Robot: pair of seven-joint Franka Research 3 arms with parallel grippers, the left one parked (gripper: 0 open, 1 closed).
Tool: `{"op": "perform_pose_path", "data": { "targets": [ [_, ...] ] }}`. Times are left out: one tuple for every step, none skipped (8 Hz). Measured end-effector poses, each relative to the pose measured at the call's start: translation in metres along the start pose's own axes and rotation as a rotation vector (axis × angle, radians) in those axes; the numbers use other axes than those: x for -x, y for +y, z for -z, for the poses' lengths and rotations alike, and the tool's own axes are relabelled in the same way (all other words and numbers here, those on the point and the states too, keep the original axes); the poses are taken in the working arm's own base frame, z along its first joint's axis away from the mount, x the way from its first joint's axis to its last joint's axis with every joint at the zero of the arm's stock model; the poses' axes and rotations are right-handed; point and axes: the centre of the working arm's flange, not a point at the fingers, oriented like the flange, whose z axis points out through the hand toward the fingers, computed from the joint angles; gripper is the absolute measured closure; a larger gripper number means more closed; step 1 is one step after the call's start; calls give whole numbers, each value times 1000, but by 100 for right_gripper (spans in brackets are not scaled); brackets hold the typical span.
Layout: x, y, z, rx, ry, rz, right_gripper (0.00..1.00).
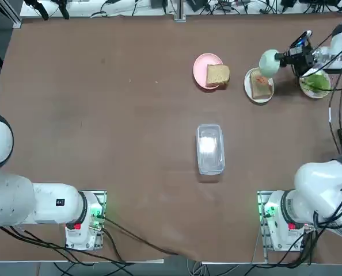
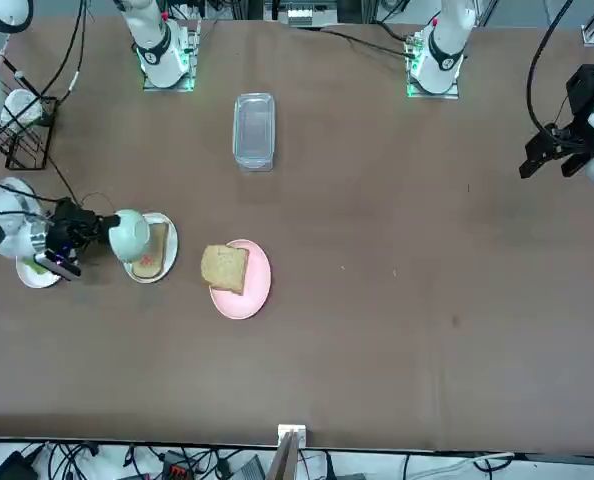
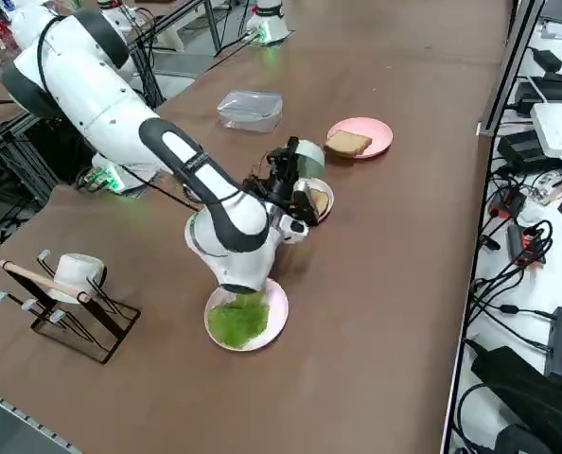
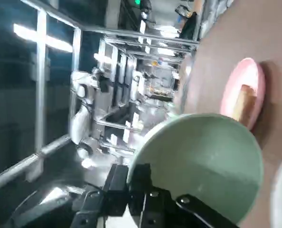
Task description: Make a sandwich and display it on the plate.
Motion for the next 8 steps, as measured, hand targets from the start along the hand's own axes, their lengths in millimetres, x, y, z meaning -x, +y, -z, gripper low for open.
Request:
{"op": "perform_pose_path", "data": {
  "targets": [
    [-14, -20, 19, 91, -46, 19, 96],
    [-27, -39, 34, 186, -91, 45, 96],
    [-40, -55, 47, 296, -137, 70, 96],
    [-53, -68, 58, 423, -182, 93, 96],
    [-66, -79, 70, 563, -228, 116, 96],
    [-78, -90, 81, 704, -265, 138, 96],
    [-89, -98, 93, 842, -287, 158, 96],
    [-98, -101, 104, 983, -310, 176, 96]
  ]
}}
